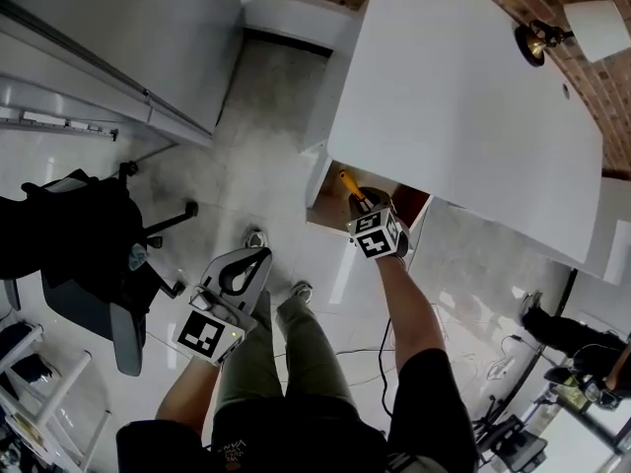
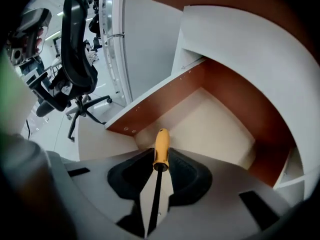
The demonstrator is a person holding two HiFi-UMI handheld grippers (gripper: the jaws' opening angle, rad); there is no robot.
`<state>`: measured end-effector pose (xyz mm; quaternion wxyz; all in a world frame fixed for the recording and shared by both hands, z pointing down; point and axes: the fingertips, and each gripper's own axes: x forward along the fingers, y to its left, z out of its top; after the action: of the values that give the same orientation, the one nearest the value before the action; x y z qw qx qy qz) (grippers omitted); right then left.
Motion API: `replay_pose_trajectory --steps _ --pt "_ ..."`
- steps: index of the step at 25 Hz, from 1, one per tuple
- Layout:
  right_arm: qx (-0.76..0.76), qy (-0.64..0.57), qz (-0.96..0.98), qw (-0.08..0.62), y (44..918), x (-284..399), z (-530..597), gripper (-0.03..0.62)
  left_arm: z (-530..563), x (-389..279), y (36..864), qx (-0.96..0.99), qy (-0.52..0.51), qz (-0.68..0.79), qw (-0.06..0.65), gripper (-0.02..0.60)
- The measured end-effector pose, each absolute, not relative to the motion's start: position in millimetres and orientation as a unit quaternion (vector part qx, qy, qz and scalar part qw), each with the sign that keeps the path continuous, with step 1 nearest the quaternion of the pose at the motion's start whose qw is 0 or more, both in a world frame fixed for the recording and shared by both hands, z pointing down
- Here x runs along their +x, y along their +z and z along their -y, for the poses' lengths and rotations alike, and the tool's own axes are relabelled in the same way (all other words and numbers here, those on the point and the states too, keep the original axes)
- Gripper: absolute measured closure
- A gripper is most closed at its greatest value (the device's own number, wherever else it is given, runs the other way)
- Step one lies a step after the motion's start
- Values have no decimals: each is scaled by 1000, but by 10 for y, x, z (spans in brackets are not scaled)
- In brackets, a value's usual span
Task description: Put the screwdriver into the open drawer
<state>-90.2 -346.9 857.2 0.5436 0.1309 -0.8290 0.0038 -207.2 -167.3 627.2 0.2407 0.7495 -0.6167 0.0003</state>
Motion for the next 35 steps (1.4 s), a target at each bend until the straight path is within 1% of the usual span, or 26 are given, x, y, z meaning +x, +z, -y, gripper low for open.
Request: replay_pose_trajectory --steps 4,8,10,16,20,25,29,30,31,32,35 --pt "109 -9 822 560 8759 -980 3488 514 1706 -2084 6387 748 -6 619 239 575" --pt "78 -38 830 550 8761 -1096 3505 514 1705 -2043 6530 744 -18 620 251 575" --pt "67 -45 825 559 8814 -1080 3524 514 1700 -2000 6577 742 -22 619 255 575" --pt "53 -20 797 602 9079 -912 3582 513 1647 -1921 6699 738 -21 619 267 575" --pt "52 18 793 607 9210 -865 3594 511 1631 -1909 6756 738 -16 619 268 575" --pt "45 29 785 618 9324 -833 3605 510 1626 -1884 6801 737 -14 617 277 575" --pt "51 27 780 623 9360 -825 3617 498 1605 -1891 6839 736 -12 617 279 575" --pt "54 31 780 622 9366 -824 3622 488 1602 -1890 6842 736 -12 617 279 575" --pt "55 34 782 620 9366 -827 3623 459 1598 -1887 6844 735 -12 617 279 575" --pt "55 35 783 618 9357 -835 3621 453 1595 -1881 6844 735 -12 617 280 575" --pt "57 28 787 614 9315 -830 3634 464 1594 -1863 6838 736 -11 616 281 575"
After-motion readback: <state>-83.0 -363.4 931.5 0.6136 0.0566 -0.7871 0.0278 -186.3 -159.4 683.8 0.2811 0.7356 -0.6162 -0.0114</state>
